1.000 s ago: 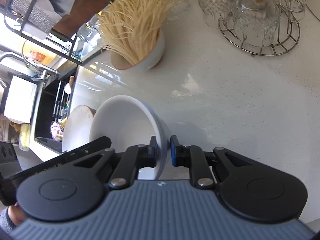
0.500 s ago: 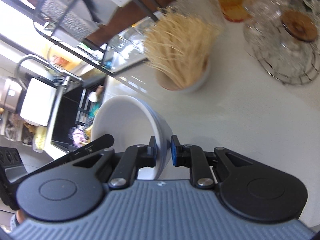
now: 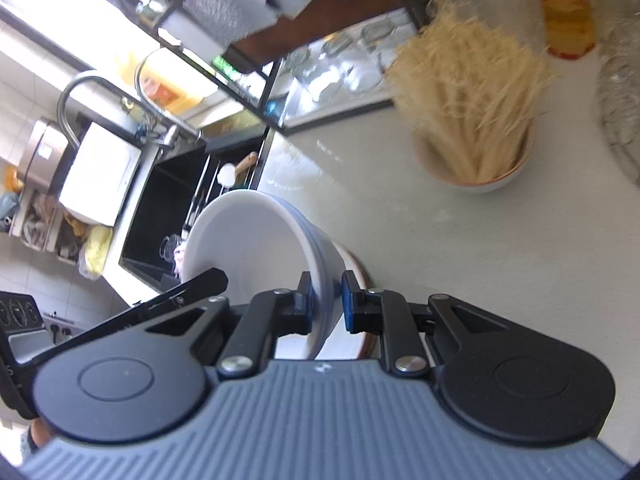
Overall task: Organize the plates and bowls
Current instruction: 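Lift the bowl stack with both tools and carry it over the plates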
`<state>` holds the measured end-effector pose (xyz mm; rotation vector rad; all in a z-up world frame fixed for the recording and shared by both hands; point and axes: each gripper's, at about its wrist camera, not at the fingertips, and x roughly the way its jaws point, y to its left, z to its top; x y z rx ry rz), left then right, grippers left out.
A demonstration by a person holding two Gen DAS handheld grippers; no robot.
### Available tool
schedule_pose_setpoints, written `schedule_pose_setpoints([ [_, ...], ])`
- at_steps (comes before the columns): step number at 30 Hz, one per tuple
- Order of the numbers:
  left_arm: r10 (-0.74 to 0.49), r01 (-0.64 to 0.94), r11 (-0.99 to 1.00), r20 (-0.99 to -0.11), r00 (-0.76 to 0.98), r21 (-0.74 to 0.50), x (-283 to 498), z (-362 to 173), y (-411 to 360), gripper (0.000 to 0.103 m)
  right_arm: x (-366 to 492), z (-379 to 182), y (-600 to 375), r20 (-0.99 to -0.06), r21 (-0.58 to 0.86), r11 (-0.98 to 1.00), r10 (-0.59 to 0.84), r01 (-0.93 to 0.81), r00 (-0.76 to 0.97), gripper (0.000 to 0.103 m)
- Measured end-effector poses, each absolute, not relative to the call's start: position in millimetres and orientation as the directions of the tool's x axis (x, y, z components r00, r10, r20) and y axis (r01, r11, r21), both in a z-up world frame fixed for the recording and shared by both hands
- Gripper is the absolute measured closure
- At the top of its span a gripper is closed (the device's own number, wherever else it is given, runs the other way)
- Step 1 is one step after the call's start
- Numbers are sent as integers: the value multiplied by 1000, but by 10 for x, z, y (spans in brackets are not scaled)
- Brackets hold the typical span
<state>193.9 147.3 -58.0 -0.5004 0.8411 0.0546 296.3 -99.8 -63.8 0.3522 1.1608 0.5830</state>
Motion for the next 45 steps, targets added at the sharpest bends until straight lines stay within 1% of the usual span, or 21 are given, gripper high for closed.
schedule_pose_setpoints([
  [4, -140, -273, 874, -746, 651, -402, 1890, -737, 1656, 88, 2973, -772, -752, -773, 529, 802, 591, -279, 232, 86],
  [9, -142, -301, 864, -769, 623, -404, 1853, -936, 1802, 88, 3000, -971, -575, -796, 527, 805, 580, -271, 175, 86],
  [18, -170, -327, 846, -795, 583, -421, 1883, -1207, 1893, 88, 3034, -1183, -442, -837, 485, 832, 531, -270, 131, 86],
  [30, -200, -353, 823, -809, 553, -445, 2025, -1334, 2015, 88, 3166, -1274, -347, -853, 466, 834, 512, -294, 98, 86],
  [37, -214, -366, 816, -822, 528, -448, 2058, -1424, 2056, 87, 3218, -1373, -305, -858, 474, 839, 508, -266, 72, 86],
  [44, -229, -359, 817, -825, 516, -452, 2078, -1437, 2070, 87, 3222, -1360, -297, -859, 473, 840, 506, -265, 72, 84],
  [45, -228, -357, 820, -827, 514, -448, 2077, -1436, 2065, 85, 3220, -1357, -299, -859, 474, 841, 507, -261, 74, 84],
])
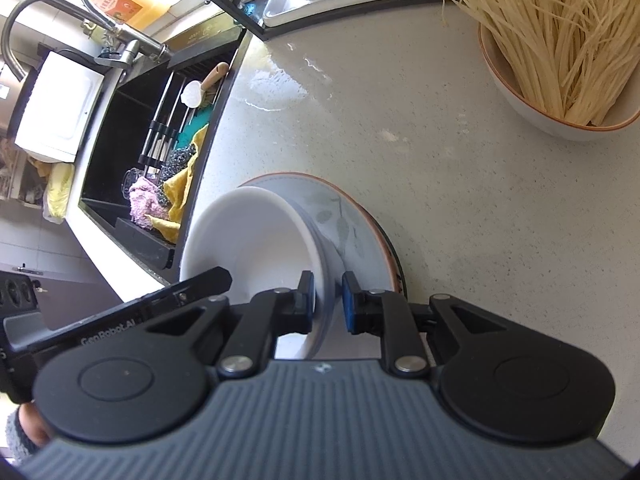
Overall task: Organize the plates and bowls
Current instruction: 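Lift the bowl stack with both tools and carry it over the plates, then lower the bowl stack onto the stacked plates and open both tools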
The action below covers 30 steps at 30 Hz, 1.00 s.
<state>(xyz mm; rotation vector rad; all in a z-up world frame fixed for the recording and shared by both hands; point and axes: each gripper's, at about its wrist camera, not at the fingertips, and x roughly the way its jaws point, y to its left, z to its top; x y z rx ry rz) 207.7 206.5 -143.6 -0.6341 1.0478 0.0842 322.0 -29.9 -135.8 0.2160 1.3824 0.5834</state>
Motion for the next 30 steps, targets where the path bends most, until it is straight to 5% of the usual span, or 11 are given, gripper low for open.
schedule_pose_setpoints([
  [3, -214, -352, 831, -831, 514, -431, 2065, -1406, 2054, 62, 3220, -1350, -323, -855, 481, 842, 512, -244, 80, 82],
  [5, -198, -347, 838, -827, 526, -420, 2037, -1362, 2048, 58, 3208, -1321, -352, -853, 480, 844, 513, -240, 95, 71],
  [7, -189, -340, 845, -824, 535, -414, 2012, -1314, 2046, 58, 3192, -1268, -393, -846, 483, 843, 519, -237, 122, 60],
  [30, -30, -242, 931, -717, 696, -274, 1361, -62, 1560, 57, 2793, 75, -996, -654, 431, 817, 576, -384, 491, 60],
])
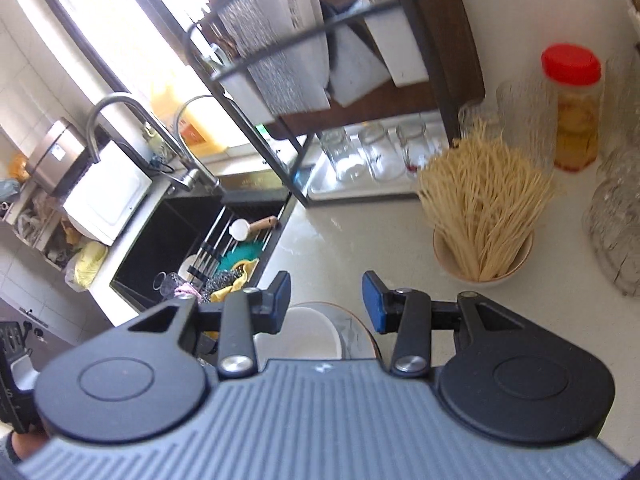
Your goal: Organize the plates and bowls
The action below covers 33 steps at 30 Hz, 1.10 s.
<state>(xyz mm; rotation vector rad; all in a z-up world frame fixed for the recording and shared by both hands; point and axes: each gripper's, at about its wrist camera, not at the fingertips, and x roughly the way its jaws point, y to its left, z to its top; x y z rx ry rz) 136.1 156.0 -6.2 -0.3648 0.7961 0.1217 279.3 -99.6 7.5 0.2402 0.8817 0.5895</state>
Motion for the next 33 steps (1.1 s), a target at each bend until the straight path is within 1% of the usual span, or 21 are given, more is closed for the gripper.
schedule_pose_setpoints([
  [6, 16, -250, 936, -680, 733, -248, 1074, 182, 1248, 57, 2503, 320, -1166, -613, 406, 798, 599, -445, 515, 60],
  [10, 26, -283, 918, -669, 743, -278, 862, 241, 1100, 57, 2274, 421, -1256, -600, 380, 787, 610, -486, 518, 60],
  [14, 66, -304, 922, -678, 732, -238, 660, 248, 918, 57, 2043, 458, -1354, -586, 363, 776, 620, -515, 522, 60],
  [23, 92, -336, 914, -688, 720, -229, 243, 246, 720, 57, 1650, 343, -1499, -607, 344, 778, 612, -526, 508, 60],
  [28, 97, -339, 914, -695, 713, -220, 124, 220, 630, 57, 1480, 279, -1551, -631, 318, 785, 593, -532, 499, 60],
  [33, 92, -340, 913, -696, 712, -227, 45, 206, 549, 57, 1385, 263, -1572, -636, 309, 782, 593, -542, 493, 60],
])
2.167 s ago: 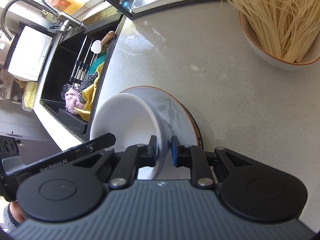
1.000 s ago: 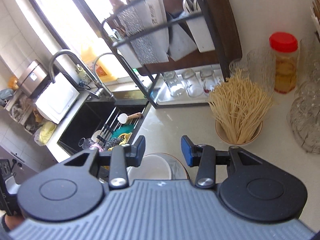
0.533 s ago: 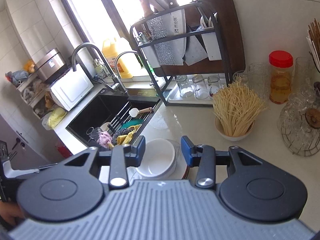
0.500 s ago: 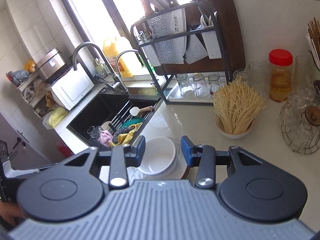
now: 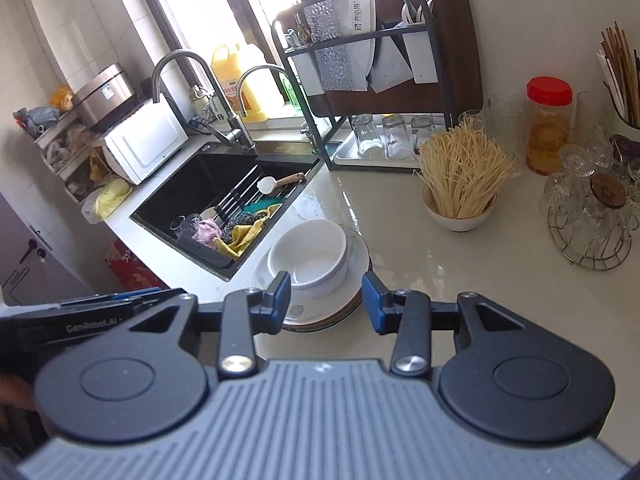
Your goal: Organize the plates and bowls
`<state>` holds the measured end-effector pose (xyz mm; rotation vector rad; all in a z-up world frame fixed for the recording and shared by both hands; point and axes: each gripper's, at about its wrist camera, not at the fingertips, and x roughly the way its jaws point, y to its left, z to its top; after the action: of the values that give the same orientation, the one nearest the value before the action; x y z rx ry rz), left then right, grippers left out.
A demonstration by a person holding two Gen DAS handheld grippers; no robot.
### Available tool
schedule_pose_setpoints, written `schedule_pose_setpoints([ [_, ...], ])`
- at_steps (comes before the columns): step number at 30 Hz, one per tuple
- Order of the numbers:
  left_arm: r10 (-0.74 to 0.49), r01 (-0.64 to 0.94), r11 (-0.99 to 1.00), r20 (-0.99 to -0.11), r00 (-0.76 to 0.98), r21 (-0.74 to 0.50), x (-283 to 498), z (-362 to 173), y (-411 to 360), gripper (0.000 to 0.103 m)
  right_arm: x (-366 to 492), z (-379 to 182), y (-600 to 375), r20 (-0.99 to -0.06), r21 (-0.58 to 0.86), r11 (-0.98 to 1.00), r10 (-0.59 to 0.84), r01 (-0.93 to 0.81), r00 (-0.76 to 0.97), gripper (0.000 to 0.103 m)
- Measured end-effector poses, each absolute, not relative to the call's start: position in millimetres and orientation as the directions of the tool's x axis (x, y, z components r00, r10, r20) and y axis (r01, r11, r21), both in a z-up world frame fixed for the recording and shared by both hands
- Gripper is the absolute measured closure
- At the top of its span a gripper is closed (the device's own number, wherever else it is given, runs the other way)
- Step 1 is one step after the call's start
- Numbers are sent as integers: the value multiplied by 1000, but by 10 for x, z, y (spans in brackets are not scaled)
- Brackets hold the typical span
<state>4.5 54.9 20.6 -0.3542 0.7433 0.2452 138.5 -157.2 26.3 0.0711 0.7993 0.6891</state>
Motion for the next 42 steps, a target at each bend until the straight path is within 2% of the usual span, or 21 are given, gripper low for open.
schedule_pose_setpoints([
  [11, 113, -361, 906, -695, 710, -221, -20, 205, 482, 56, 1337, 244, -1616, -647, 286, 789, 578, -544, 498, 60],
  [13, 124, -373, 901, -695, 709, -219, -17, 215, 489, 47, 1347, 246, -1634, -646, 282, 792, 574, -542, 503, 60],
  [15, 143, -390, 895, -690, 710, -215, -26, 225, 492, 29, 1367, 239, -1647, -647, 279, 796, 569, -537, 507, 60],
  [16, 155, -400, 892, -691, 706, -210, -31, 227, 494, 26, 1377, 233, -1646, -651, 273, 799, 563, -536, 508, 60],
  [18, 182, -422, 886, -693, 698, -192, -44, 237, 492, 17, 1396, 227, -1652, -656, 259, 804, 553, -535, 514, 51],
  [23, 225, -451, 878, -696, 682, -159, -72, 267, 470, 8, 1410, 231, -1700, -646, 219, 803, 545, -554, 534, 37],
  [25, 229, -456, 876, -697, 680, -157, -88, 277, 460, 7, 1418, 214, -1725, -646, 202, 805, 538, -558, 542, 20],
  [28, 231, -456, 876, -694, 681, -156, -81, 286, 453, 6, 1447, 184, -1750, -658, 194, 812, 523, -550, 541, 12],
  [42, 247, -480, 866, -716, 653, -138, -29, 206, 433, 5, 1463, 156, -1699, -657, 162, 819, 505, -550, 560, 12],
])
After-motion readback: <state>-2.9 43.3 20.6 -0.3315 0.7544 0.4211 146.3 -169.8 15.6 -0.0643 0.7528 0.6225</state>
